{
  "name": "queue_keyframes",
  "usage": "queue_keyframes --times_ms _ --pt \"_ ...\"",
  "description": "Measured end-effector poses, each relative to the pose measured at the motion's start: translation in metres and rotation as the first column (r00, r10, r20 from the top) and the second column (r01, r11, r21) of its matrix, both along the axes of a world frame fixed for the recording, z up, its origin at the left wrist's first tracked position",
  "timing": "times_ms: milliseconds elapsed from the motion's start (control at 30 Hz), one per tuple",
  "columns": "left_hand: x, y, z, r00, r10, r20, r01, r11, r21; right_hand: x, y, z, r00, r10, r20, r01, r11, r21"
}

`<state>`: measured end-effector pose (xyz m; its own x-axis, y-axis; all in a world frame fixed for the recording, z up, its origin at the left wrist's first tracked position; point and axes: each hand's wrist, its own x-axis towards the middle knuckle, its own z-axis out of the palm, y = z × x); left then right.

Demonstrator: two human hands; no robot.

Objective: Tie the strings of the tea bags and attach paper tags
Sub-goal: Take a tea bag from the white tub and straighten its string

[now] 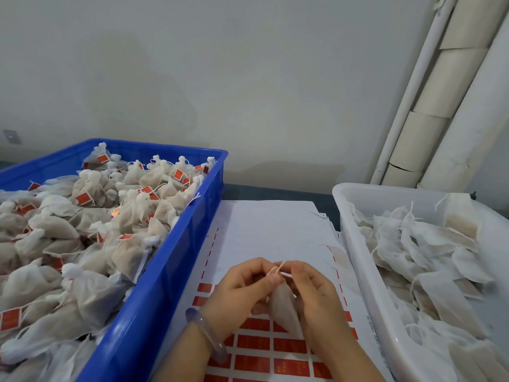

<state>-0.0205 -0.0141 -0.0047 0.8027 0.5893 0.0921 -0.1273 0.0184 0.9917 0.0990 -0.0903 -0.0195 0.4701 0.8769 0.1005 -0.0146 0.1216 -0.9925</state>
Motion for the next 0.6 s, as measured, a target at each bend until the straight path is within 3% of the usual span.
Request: queue_keyframes --times_ms 100,267,367,467,600 --pt "0.0 0.002 -0.002 0.999 0.027 -0.021 -0.026 0.999 0.029 0.003 -0.001 0.002 0.997 0.073 -0.029 -0.073 0.997 0.008" --pt "0.0 0.001 -0.002 0.996 -0.059 -0.071 0.065 0.994 0.091 0.008 -0.004 0.003 0.987 0.112 -0.113 -0.117 0.993 -0.034" --pt "0.001 0.003 -0.003 0.995 -0.043 -0.095 0.053 0.993 0.103 0.004 -0.004 0.002 0.989 0.051 0.142 -0.05 0.999 -0.007" --pt "0.002 0.002 -0.004 0.994 0.054 -0.094 -0.046 0.995 0.083 -0.008 -0.002 -0.002 0.89 -0.121 0.439 0.096 0.992 0.079" --pt "0.008 -0.004 -0.006 0.972 0.217 -0.092 -0.211 0.975 0.076 -0.015 0.004 -0.008 0.794 -0.22 0.567 0.138 0.973 0.185"
